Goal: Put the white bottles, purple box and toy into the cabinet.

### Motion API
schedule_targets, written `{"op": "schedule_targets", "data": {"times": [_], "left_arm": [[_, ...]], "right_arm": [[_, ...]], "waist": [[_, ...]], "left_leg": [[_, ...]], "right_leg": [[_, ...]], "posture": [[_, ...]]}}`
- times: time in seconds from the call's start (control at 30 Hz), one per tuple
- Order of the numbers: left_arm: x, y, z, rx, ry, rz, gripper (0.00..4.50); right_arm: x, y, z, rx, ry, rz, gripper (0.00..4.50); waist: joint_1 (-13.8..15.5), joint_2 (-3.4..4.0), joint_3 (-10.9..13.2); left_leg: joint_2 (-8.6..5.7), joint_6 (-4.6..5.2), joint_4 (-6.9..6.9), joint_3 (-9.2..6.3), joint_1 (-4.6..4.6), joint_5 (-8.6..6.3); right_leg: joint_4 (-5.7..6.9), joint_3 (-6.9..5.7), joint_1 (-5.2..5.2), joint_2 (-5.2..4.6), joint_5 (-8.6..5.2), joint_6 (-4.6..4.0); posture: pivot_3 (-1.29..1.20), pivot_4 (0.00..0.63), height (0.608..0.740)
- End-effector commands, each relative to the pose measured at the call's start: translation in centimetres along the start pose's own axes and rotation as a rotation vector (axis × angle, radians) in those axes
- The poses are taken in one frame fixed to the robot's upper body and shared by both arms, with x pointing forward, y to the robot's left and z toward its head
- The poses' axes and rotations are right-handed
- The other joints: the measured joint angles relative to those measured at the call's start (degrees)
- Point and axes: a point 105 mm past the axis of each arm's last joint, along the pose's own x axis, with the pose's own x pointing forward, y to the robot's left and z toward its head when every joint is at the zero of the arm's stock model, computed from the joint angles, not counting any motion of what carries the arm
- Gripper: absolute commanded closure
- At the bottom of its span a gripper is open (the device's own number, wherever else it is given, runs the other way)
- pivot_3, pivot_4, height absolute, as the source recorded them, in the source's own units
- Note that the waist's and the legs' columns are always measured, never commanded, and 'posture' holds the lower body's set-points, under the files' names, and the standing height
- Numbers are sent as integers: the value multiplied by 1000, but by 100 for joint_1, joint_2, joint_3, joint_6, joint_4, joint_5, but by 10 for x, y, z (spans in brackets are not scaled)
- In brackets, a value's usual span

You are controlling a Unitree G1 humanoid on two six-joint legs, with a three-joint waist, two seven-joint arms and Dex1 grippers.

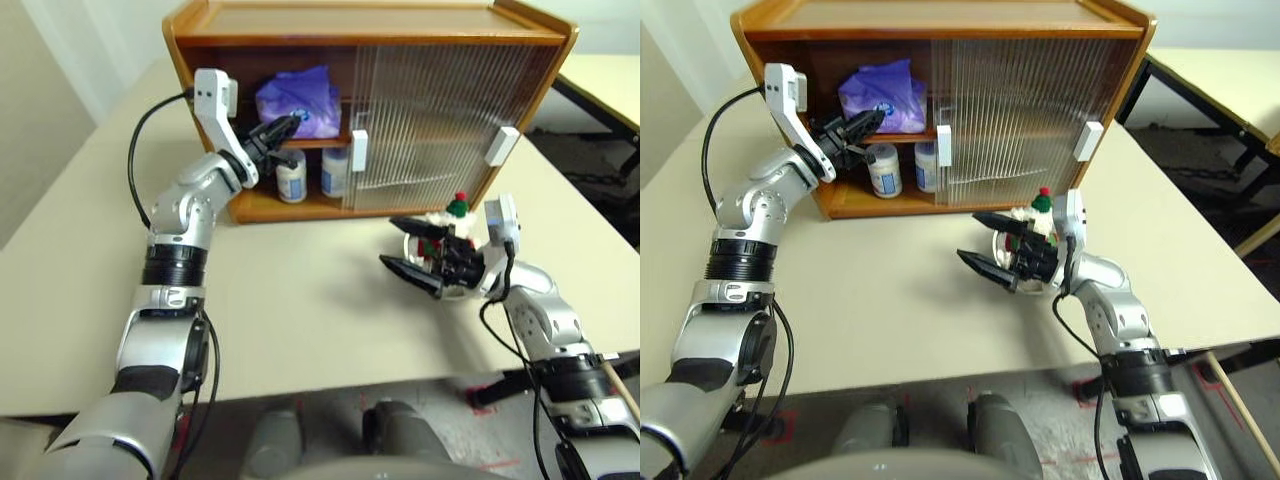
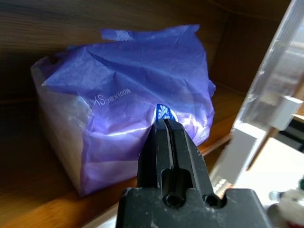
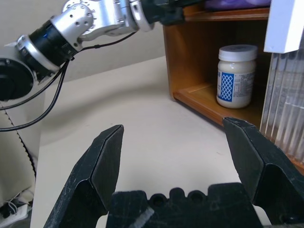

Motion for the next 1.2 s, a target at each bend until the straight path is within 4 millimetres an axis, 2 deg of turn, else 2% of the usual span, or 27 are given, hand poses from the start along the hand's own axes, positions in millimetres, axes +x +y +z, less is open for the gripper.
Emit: {"op": "schedule_targets", "data": {"times": [0.03, 0.33, 0.8, 1.03, 1.2], "left_arm": [[15, 7, -16, 16, 50, 28, 4463], [32, 18, -18, 81, 49, 83, 4463], [36, -3, -10, 71, 4, -15, 4463], [14, -24, -3, 69, -31, -131, 4463], [-17, -44, 9, 90, -133, -233, 4463]], "right_arm": [[-1, 0, 3, -19, 4, -6, 0], [0, -1, 5, -24, 2, -10, 0], [4, -1, 6, -22, -3, 2, 0], [5, 0, 4, -17, -10, 0, 0], [1, -2, 5, -16, -19, -17, 0]], "waist": [[9, 0, 0], [-6, -1, 1], [-25, -2, 2], [-94, 2, 2], [-146, 3, 3]], "left_leg": [[-2, 6, 1, -1, 0, 3], [-43, 15, 4, -2, 5, 10], [-43, 18, 5, -2, -6, 12], [-7, 28, 3, 0, -16, 17], [2, 28, -3, 0, -24, -2]], "right_leg": [[0, -3, 0, 0, -1, 10], [-6, 2, 9, -13, 40, 47], [-22, 5, 7, -11, 45, 52], [-41, 11, 2, -5, 48, 47], [-46, 8, -5, -6, 56, 31]], "posture": [[76, 0, 740], [66, 0, 740], [87, 0, 740], [80, 0, 740], [74, 0, 740]]}}
